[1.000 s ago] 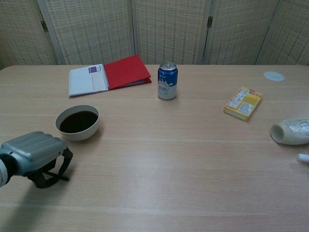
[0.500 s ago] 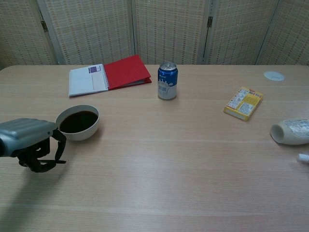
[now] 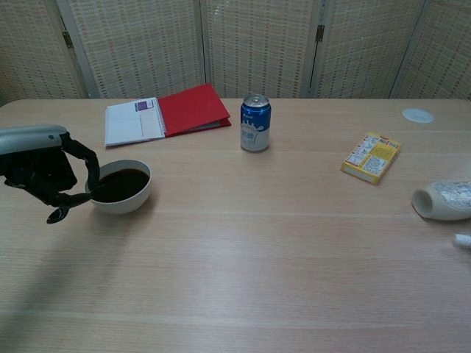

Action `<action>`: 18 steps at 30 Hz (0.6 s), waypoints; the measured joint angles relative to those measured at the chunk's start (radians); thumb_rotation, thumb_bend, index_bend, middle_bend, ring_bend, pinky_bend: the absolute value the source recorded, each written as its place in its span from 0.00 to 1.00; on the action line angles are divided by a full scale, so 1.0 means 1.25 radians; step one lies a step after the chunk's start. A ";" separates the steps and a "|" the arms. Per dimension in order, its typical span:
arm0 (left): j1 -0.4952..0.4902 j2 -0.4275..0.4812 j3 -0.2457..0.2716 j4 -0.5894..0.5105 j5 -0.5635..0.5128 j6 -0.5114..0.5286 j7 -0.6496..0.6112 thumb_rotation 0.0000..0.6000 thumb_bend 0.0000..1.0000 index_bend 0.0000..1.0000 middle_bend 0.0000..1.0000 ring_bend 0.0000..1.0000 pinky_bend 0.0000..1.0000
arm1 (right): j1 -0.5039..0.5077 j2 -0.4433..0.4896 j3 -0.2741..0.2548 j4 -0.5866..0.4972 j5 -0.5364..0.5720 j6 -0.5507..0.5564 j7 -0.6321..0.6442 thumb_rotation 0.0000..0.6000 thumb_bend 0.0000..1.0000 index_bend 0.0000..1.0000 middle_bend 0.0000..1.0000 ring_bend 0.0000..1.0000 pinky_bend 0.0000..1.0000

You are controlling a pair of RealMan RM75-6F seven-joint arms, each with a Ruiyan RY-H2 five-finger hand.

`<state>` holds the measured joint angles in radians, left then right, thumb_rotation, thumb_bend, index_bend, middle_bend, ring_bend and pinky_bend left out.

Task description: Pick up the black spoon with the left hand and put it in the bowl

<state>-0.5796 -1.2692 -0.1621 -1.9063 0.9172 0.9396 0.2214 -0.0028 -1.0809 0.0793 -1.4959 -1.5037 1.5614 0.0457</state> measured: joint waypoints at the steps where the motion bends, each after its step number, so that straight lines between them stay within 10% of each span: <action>1: -0.003 0.002 -0.011 0.000 0.009 -0.011 -0.024 1.00 0.49 0.68 1.00 0.98 1.00 | 0.000 0.003 0.000 -0.004 -0.001 0.002 -0.001 1.00 0.20 0.00 0.18 0.24 0.31; 18: -0.125 -0.138 -0.099 0.199 0.002 -0.074 -0.124 1.00 0.50 0.69 1.00 0.98 1.00 | -0.025 0.021 -0.002 -0.026 -0.003 0.040 -0.006 1.00 0.20 0.00 0.18 0.24 0.30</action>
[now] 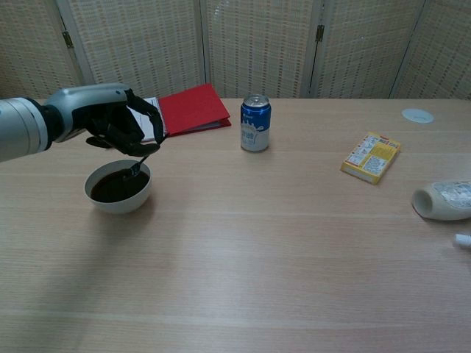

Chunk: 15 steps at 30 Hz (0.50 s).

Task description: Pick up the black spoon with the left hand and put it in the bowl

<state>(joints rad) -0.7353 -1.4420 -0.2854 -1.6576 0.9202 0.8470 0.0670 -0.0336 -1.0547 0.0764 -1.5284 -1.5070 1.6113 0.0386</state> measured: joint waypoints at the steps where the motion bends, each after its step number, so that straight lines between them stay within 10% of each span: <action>1: -0.005 -0.007 0.000 0.015 -0.002 -0.002 0.000 1.00 0.50 0.69 1.00 0.98 1.00 | -0.001 0.001 0.000 -0.001 0.000 0.001 0.000 1.00 0.20 0.00 0.18 0.24 0.30; 15: -0.036 -0.095 0.023 0.211 -0.041 -0.024 -0.001 1.00 0.50 0.69 1.00 0.98 1.00 | 0.000 -0.004 0.001 -0.010 -0.005 0.002 -0.011 1.00 0.19 0.00 0.18 0.24 0.30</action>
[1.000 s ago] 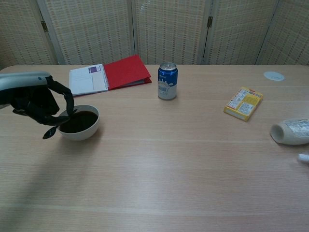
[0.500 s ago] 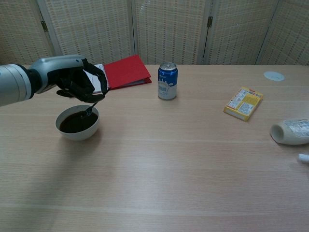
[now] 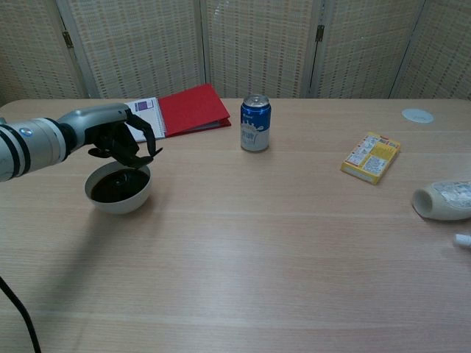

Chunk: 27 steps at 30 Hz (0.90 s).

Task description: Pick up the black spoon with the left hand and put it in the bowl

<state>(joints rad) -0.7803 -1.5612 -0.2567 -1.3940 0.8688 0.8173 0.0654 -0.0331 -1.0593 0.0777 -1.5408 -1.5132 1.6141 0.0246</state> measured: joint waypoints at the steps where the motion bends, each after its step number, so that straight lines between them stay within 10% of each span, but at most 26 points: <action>1: 0.000 -0.004 0.001 0.011 -0.005 -0.003 -0.001 1.00 0.50 0.69 1.00 0.98 1.00 | 0.000 0.000 0.000 0.000 0.000 0.000 0.000 1.00 0.19 0.00 0.18 0.24 0.30; 27: -0.010 -0.048 0.001 0.045 -0.038 -0.021 0.002 1.00 0.50 0.69 1.00 0.98 1.00 | -0.006 0.001 -0.002 0.003 -0.005 0.009 0.013 1.00 0.19 0.00 0.18 0.24 0.31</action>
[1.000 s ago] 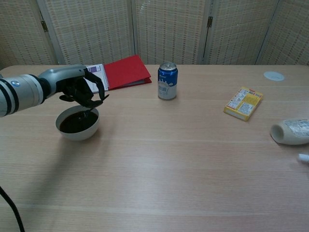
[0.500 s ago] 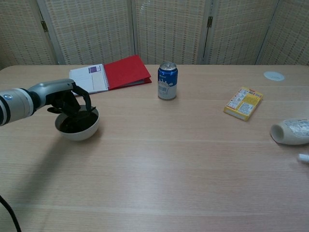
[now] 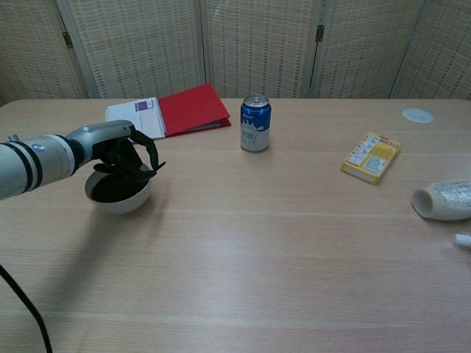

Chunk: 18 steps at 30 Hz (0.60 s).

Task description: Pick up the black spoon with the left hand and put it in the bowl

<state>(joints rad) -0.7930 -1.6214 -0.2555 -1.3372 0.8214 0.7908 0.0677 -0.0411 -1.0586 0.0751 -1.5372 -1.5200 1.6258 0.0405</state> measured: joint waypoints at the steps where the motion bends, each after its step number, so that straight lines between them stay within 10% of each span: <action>1: -0.003 -0.004 -0.002 0.006 -0.004 -0.001 0.003 1.00 0.50 0.69 1.00 0.98 1.00 | 0.000 0.000 0.000 0.000 0.000 0.000 0.000 1.00 0.19 0.00 0.18 0.24 0.31; 18: 0.016 0.043 0.004 -0.006 -0.056 0.007 0.031 1.00 0.50 0.69 1.00 0.98 1.00 | 0.006 -0.011 -0.002 0.009 -0.007 -0.009 0.004 1.00 0.19 0.00 0.18 0.25 0.31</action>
<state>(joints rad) -0.7725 -1.5680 -0.2506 -1.3453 0.7516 0.7995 0.1065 -0.0338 -1.0728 0.0726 -1.5265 -1.5285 1.6151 0.0452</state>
